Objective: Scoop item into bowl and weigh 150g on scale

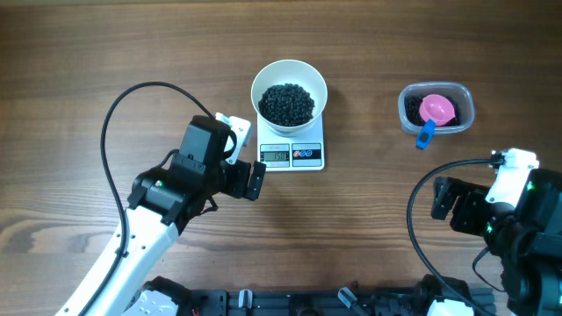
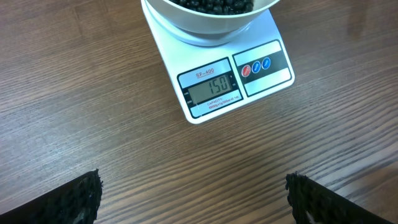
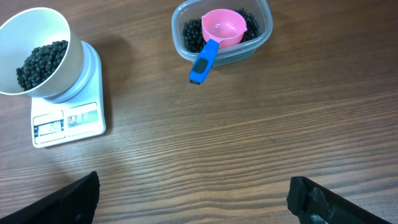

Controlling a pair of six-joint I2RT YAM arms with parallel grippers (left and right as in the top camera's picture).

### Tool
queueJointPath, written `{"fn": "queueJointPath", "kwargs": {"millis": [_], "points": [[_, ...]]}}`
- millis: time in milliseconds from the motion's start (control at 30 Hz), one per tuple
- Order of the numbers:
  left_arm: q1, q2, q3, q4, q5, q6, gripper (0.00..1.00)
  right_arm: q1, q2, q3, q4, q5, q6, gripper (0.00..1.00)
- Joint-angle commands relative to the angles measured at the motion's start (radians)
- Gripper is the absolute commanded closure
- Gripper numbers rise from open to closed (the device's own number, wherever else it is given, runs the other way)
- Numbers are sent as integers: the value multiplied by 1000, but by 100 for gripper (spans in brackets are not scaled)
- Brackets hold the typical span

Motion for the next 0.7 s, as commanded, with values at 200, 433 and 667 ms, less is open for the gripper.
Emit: {"fn": "queueJointPath", "kwargs": {"millis": [200,433,667], "points": [[5,4,-5,3,-5,12,0,10,2,2,76,-23,37,0],[5,4,-5,3,-5,13,0,146,-5,2,172,100,32,0],[5,4,-5,2,-5,12,0,194,-13,-8,268,121,-91,0]]}}
